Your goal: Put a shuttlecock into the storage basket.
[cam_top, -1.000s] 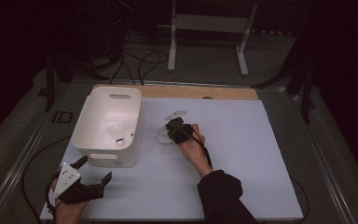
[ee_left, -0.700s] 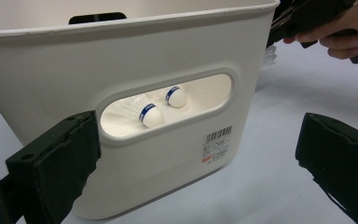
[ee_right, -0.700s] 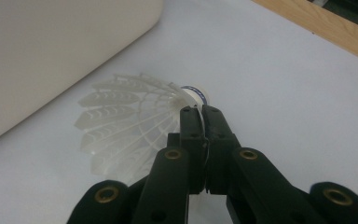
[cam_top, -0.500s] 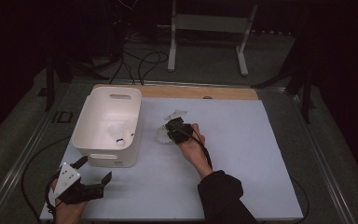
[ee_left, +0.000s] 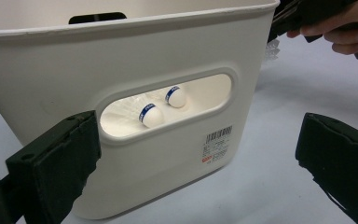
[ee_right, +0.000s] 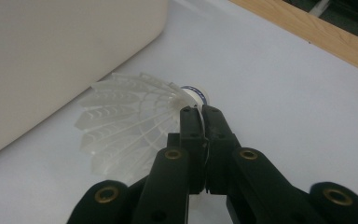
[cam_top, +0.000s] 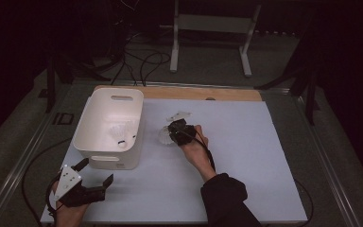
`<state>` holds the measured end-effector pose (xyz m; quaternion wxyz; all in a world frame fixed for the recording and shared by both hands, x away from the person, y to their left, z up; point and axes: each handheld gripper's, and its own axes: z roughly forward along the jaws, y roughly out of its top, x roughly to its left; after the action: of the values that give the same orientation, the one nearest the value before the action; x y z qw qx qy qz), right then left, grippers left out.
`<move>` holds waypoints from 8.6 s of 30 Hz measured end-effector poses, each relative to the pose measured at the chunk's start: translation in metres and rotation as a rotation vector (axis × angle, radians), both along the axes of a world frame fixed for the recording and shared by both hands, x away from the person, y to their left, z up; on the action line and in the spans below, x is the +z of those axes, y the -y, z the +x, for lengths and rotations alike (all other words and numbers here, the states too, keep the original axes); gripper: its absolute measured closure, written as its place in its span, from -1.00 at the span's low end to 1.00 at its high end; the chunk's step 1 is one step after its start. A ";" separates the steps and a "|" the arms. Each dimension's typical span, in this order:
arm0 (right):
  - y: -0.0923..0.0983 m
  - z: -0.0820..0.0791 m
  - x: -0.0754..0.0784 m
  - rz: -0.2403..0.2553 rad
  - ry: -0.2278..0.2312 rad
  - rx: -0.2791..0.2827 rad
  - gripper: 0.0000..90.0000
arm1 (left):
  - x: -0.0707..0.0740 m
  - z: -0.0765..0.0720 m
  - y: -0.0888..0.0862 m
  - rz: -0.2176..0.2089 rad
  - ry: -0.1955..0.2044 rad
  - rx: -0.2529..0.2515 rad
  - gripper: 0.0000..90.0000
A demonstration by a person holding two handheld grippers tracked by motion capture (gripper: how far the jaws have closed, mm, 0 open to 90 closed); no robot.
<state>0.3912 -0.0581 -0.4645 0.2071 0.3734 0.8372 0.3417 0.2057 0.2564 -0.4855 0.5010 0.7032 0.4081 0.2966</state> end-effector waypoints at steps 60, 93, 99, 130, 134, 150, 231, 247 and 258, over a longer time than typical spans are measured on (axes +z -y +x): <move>-0.005 -0.011 0.025 0.027 0.057 0.022 0.96 | 0.000 0.000 0.000 0.001 -0.002 -0.001 -0.98; -0.005 -0.014 0.037 0.030 0.086 0.037 0.96 | 0.000 0.000 0.000 -0.001 -0.001 0.000 -0.98; -0.006 -0.015 0.039 0.038 0.089 0.035 0.96 | 0.000 0.000 0.000 0.000 -0.001 0.001 -0.98; -0.009 -0.023 0.048 0.062 0.112 0.057 0.96 | 0.000 0.000 0.000 -0.001 0.000 0.002 -0.98; -0.009 -0.024 0.050 0.059 0.118 0.060 0.96 | 0.000 0.000 0.000 -0.001 0.000 0.002 -0.98; -0.012 -0.028 0.059 0.073 0.136 0.072 0.96 | 0.000 0.000 0.000 -0.002 0.000 0.002 -0.98; -0.024 -0.044 0.091 0.132 0.203 0.133 0.96 | 0.000 0.000 0.000 -0.001 0.000 0.002 -0.98; -0.027 -0.045 0.094 0.136 0.211 0.148 0.96 | 0.000 0.000 0.000 0.000 0.001 0.002 -0.98; -0.030 -0.047 0.096 0.146 0.213 0.151 0.96 | 0.000 0.000 -0.001 -0.001 0.002 0.001 -0.98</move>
<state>0.3438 -0.0279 -0.3682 0.2407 0.2850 0.8090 0.4542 0.2054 0.2569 -0.4851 0.5016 0.7024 0.4082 0.2974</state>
